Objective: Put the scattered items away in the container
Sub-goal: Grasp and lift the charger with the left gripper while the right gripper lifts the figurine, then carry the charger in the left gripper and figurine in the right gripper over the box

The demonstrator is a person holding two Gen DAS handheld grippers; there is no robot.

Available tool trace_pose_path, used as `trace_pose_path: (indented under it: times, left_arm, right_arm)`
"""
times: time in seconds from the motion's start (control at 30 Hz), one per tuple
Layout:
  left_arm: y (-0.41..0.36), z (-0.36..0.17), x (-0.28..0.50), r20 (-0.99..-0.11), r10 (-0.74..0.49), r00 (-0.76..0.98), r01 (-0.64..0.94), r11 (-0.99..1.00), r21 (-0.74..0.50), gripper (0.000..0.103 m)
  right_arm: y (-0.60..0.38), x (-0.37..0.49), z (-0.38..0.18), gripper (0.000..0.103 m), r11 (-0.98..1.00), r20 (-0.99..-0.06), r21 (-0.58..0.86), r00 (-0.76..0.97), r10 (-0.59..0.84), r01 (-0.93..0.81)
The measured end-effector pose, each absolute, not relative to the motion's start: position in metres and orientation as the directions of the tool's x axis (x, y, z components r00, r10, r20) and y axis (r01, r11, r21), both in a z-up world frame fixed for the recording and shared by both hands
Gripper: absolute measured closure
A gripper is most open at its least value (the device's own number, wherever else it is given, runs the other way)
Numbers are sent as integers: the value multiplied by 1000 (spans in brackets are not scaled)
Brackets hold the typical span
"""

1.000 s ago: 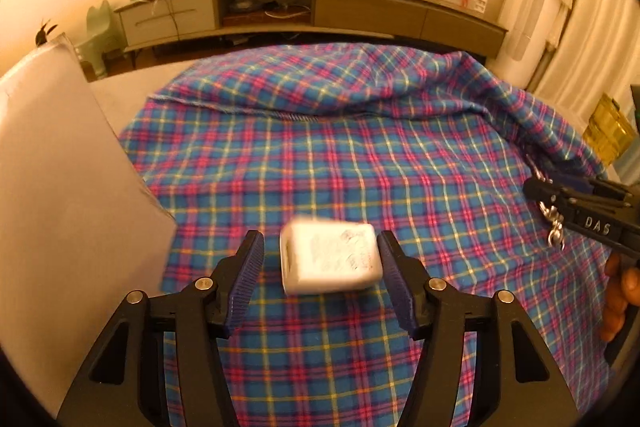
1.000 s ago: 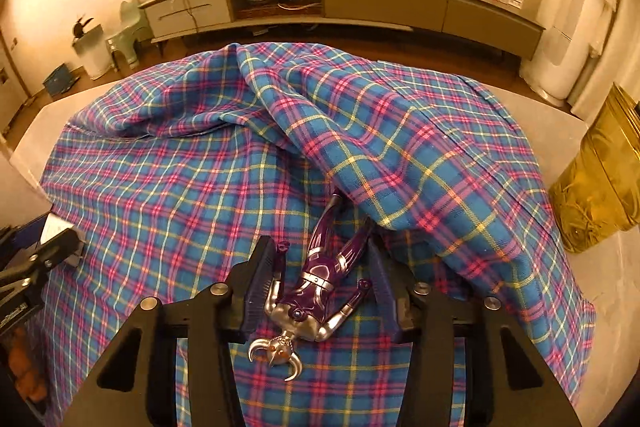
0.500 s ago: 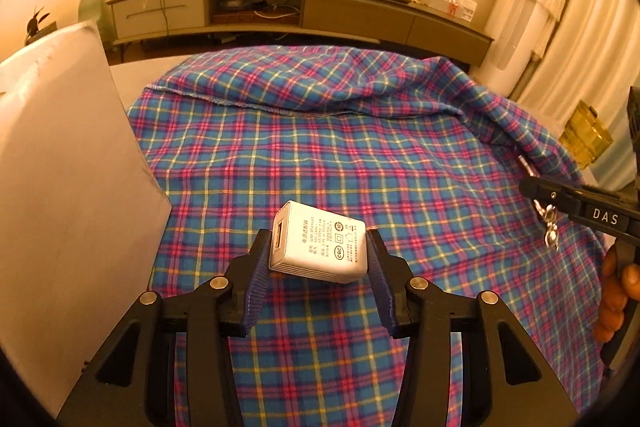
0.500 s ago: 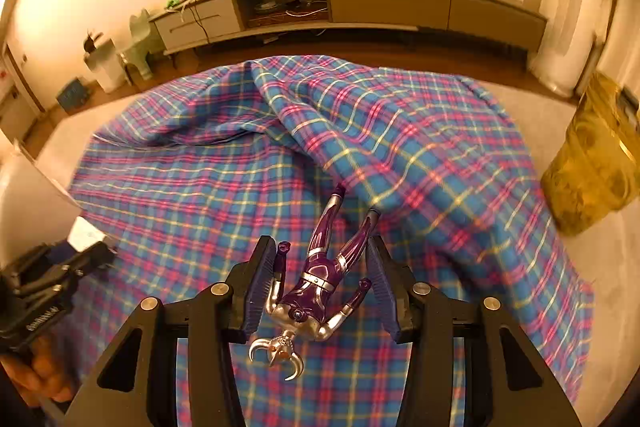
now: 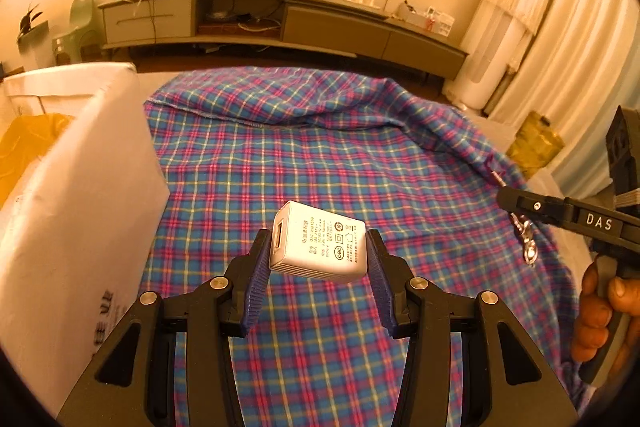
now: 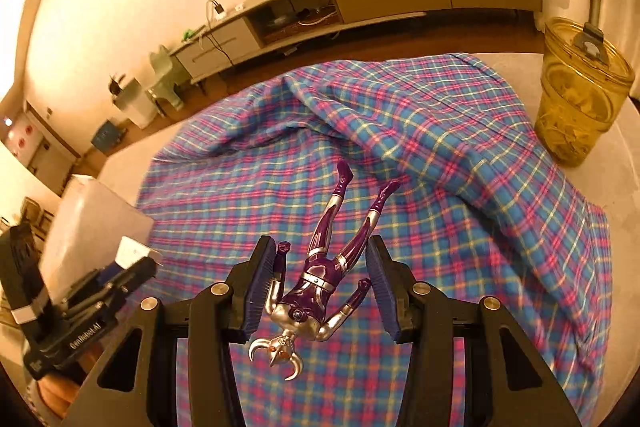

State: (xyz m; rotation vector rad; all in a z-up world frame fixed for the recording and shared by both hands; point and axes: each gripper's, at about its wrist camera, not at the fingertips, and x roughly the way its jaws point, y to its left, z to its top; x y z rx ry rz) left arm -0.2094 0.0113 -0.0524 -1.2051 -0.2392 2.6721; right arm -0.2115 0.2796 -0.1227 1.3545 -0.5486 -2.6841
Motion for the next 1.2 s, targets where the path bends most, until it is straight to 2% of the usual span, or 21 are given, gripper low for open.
trace_pose_path:
  times: [0.63, 1.2]
  left_arm:
    - [-41, 16, -129, -632, 280, -723, -147, -956, -255, 55]
    - [-115, 46, -65, -571, 274, -773, -93, -941, -325, 55]
  right_arm:
    - [165, -135, -55, 55, -909, -661, 397, -646, -381, 130]
    - [76, -92, -39, 55, -874, -624, 400, -617, -479, 275]
